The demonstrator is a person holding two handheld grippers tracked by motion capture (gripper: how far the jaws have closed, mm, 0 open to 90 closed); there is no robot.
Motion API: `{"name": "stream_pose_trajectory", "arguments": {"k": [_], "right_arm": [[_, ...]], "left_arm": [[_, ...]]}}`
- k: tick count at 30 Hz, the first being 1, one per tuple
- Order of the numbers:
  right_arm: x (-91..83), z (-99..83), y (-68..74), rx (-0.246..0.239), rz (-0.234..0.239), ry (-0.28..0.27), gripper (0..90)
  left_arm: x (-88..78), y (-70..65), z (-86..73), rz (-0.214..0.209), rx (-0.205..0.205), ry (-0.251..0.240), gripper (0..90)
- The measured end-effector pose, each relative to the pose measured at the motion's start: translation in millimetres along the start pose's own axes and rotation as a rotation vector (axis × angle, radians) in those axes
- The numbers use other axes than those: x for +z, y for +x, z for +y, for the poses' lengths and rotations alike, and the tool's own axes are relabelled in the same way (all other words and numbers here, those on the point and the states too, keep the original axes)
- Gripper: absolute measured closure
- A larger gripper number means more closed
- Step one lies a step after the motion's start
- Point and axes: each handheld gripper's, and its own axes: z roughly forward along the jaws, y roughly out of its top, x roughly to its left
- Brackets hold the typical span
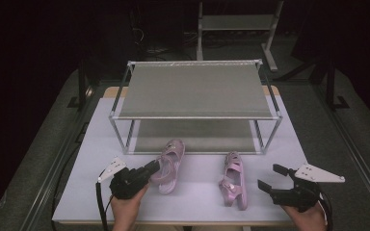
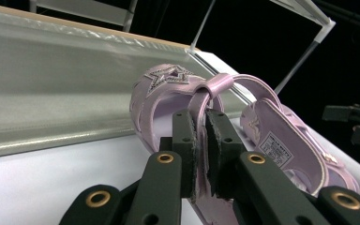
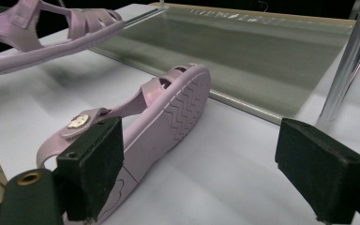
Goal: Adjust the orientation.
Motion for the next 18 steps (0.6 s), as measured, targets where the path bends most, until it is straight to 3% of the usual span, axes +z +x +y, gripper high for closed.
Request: {"name": "stream_pose_trajectory", "arguments": {"k": [18], "right_arm": [[0.3,-1.1,-0.2,0.006,0.012,-0.003,15.3]], "left_arm": [[40.1,10.2,4.3,0.015,-0.066,-0.061,83.1]]}}
